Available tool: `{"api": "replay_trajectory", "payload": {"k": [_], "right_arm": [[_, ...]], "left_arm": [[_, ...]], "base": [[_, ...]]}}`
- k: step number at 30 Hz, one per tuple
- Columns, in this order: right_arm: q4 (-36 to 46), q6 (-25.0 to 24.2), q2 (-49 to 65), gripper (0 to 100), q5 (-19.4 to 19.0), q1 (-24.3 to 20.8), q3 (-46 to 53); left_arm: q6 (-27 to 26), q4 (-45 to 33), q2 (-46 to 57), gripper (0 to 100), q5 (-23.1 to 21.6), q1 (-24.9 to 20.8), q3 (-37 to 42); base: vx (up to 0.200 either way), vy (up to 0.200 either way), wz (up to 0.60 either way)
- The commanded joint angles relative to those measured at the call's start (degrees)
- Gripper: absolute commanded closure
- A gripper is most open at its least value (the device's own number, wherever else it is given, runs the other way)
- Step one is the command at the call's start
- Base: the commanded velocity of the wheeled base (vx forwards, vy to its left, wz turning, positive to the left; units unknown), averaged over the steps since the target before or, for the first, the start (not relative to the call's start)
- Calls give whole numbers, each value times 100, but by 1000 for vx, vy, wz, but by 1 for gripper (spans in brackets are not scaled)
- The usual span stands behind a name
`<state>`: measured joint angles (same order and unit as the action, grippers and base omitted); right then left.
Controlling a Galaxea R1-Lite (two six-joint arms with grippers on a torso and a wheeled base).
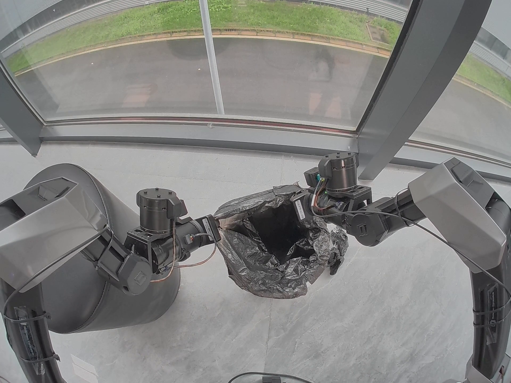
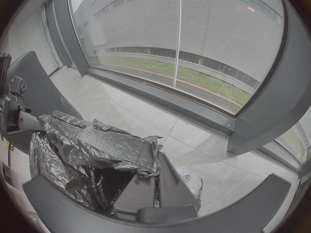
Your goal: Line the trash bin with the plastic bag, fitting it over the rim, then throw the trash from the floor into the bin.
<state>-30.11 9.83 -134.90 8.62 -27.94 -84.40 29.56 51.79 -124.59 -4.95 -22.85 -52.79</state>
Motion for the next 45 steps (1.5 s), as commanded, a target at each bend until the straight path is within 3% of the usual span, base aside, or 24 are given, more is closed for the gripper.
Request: {"api": "replay_trajectory", "payload": {"k": [1,11,12,21,28,45], "right_arm": [[-4,2,-19,100,-1,-1,-33],[-4,2,-19,100,-1,-1,-68],[-4,2,-19,100,-1,-1,-68],[-12,-7,-1,100,-1,-1,-68],[-21,-7,-1,100,-1,8,-77],[-21,-33,-54,100,-1,34,-200]], "left_arm": [[6,7,-13,100,3,-1,-4],[-21,-19,-66,100,38,-1,-12],[-47,-19,-66,0,38,-1,-4],[-117,51,-145,0,55,-1,-4],[-733,209,-347,0,609,-36,-12],[-935,315,-540,0,1163,-1,-206]], "base": [[0,0,0],[0,0,0],[0,0,0],[0,0,0],[0,0,0],[0,0,0]]}}
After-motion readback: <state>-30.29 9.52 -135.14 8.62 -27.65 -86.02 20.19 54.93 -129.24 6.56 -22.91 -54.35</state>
